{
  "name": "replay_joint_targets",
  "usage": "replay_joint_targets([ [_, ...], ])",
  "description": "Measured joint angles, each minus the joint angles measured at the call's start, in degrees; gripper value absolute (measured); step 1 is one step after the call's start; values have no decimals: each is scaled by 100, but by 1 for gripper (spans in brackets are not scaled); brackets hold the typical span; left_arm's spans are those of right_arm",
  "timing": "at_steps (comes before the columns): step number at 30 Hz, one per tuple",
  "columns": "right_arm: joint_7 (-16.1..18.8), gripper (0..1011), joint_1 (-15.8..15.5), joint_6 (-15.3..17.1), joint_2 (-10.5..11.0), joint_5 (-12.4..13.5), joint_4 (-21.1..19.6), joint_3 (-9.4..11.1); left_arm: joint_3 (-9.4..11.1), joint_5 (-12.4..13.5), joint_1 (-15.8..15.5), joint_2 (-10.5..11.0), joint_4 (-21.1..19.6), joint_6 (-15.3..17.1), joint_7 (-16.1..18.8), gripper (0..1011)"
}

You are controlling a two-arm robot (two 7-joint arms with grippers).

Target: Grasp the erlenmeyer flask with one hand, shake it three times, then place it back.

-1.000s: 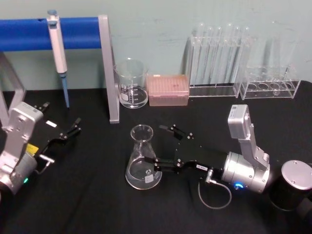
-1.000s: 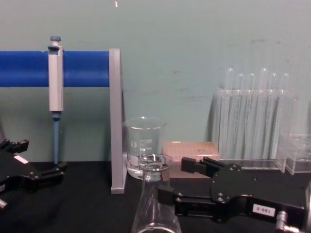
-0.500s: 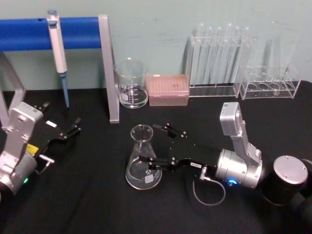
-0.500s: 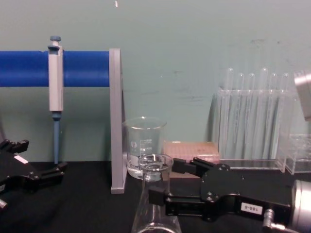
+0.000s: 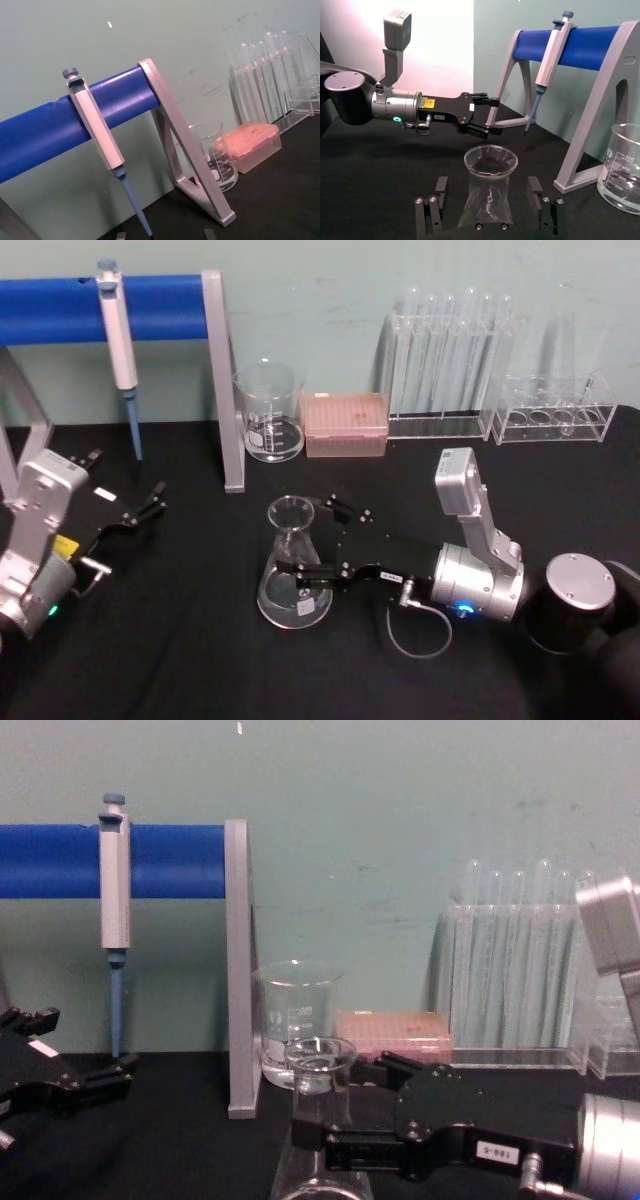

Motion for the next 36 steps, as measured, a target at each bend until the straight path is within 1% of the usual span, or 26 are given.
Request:
replay_joint_targets([
  [10, 33, 1000, 86, -46, -77, -33, 146, -35, 0, 0, 0, 0, 0, 0, 0, 1001],
  [36, 13, 1000, 128, -69, -149, -22, 211, -12, 0, 0, 0, 0, 0, 0, 0, 1001],
])
